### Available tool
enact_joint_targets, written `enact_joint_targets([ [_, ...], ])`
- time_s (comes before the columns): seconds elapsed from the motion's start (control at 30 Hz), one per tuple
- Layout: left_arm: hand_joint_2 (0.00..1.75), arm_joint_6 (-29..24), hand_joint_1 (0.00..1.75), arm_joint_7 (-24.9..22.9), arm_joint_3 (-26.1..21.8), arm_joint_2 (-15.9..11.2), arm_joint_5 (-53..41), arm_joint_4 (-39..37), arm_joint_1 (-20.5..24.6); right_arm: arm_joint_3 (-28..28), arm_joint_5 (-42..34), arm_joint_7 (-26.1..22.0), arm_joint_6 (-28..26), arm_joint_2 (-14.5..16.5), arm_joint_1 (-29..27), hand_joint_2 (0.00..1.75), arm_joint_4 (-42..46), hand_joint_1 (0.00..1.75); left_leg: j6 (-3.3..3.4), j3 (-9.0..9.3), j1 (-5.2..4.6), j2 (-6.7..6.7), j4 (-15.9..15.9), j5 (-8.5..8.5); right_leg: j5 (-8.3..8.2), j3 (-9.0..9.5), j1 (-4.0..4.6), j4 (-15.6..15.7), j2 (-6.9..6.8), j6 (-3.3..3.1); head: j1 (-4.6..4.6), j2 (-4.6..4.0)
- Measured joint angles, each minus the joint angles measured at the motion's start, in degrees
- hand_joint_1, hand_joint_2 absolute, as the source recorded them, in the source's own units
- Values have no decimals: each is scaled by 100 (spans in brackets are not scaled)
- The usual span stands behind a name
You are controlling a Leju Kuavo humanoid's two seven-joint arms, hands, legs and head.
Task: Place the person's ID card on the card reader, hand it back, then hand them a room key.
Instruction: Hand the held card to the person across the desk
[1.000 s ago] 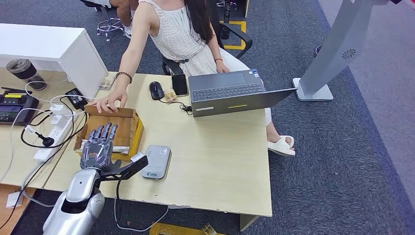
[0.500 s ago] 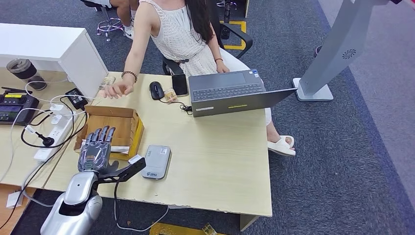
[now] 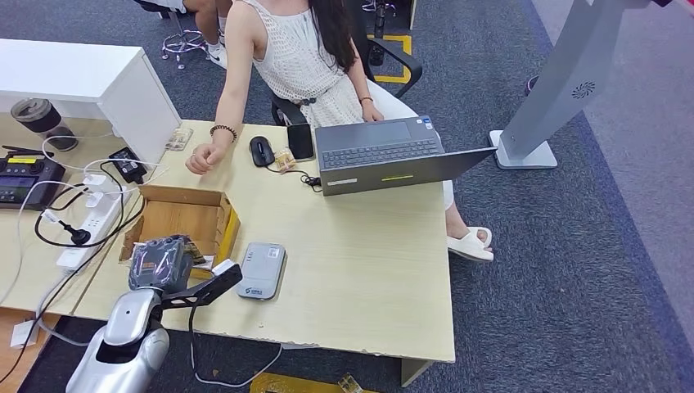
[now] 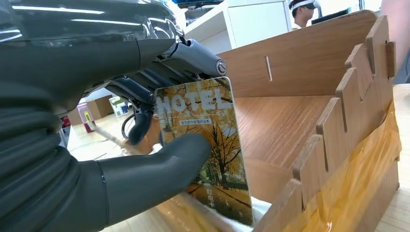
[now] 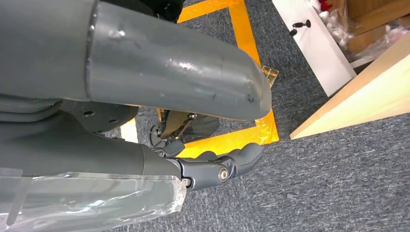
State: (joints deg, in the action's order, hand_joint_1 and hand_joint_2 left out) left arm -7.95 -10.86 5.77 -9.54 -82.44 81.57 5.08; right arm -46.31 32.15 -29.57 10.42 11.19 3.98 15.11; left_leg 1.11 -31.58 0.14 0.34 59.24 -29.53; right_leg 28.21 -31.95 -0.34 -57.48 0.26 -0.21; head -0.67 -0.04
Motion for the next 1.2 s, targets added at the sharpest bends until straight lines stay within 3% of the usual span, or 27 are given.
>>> enact_joint_targets([
  [0.57,175,-156,175,114,-31,1,79,-45,159,-1,58,18,22,0,6,0,-1,0,0,1,0,-2,0,1,0,-1,0,0,-3,0,-1,0],
  [0.73,175,-503,175,174,-18,20,-154,-356,803,0,175,68,37,1,55,0,-10,0,-1,3,0,-5,2,5,-3,0,1,0,-5,-1,0,0],
  [1.07,175,-758,175,60,240,281,-404,-1789,2769,19,222,154,92,20,189,0,-56,0,-1,2,-1,-4,4,10,-10,0,0,-1,-4,0,-1,0],
  [1.2,175,-912,175,45,311,364,-314,-2278,3341,31,215,160,98,20,197,0,-67,0,-1,1,-1,-3,5,10,-10,-1,1,-1,-3,0,0,0],
])
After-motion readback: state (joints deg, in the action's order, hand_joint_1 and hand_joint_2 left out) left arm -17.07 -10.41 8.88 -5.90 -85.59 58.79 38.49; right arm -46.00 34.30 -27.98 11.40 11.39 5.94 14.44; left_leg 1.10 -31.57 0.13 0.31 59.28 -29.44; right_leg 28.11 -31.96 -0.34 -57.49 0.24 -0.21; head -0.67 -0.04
